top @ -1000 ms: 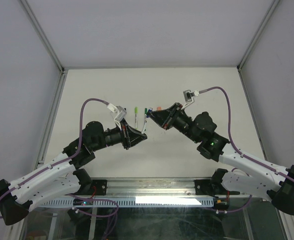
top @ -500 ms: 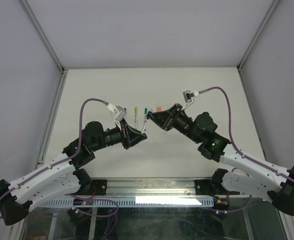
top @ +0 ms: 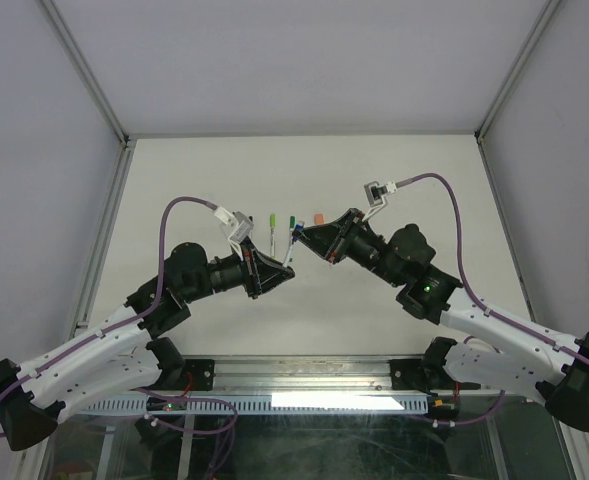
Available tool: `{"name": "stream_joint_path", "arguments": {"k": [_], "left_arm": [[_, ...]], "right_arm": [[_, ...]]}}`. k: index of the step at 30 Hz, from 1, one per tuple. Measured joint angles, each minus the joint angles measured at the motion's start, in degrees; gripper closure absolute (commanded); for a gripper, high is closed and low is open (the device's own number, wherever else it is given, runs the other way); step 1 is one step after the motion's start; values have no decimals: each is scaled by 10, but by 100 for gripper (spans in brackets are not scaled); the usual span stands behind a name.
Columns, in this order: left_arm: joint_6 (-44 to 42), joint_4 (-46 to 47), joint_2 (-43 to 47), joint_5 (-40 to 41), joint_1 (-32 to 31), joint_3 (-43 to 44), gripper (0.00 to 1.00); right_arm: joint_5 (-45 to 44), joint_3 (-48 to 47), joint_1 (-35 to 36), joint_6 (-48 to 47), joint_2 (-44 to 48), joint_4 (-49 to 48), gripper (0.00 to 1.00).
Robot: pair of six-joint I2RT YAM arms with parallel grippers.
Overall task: Insert the pens into the pen caps
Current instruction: Insert the pen cap onto the pen.
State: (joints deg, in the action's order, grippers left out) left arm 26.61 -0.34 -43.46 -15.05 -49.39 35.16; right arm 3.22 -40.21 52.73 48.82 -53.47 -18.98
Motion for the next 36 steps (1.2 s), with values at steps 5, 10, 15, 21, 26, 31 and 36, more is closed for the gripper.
{"name": "stream_joint_path", "arguments": {"k": [5,10,15,21,26,31,36], "left_arm": [[0,0,0,0,0,0,100],[0,-1,0,0,0,0,100],[0,-1,0,1,0,0,100],[0,-1,0,3,0,0,100],[0,-1,0,5,0,0,100],[0,-4,0,5,0,0,100],[0,-12,0,5,0,0,100]], "right_arm": [[5,0,0,3,0,0,100],[8,0,0,7,-5,0,100],[8,0,0,8,-5,0,100],[9,0,0,8,-5,0,100],[9,0,0,8,-5,0,100],[9,0,0,6,-5,5,100],[9,0,0,2,-5,14,100]]}}
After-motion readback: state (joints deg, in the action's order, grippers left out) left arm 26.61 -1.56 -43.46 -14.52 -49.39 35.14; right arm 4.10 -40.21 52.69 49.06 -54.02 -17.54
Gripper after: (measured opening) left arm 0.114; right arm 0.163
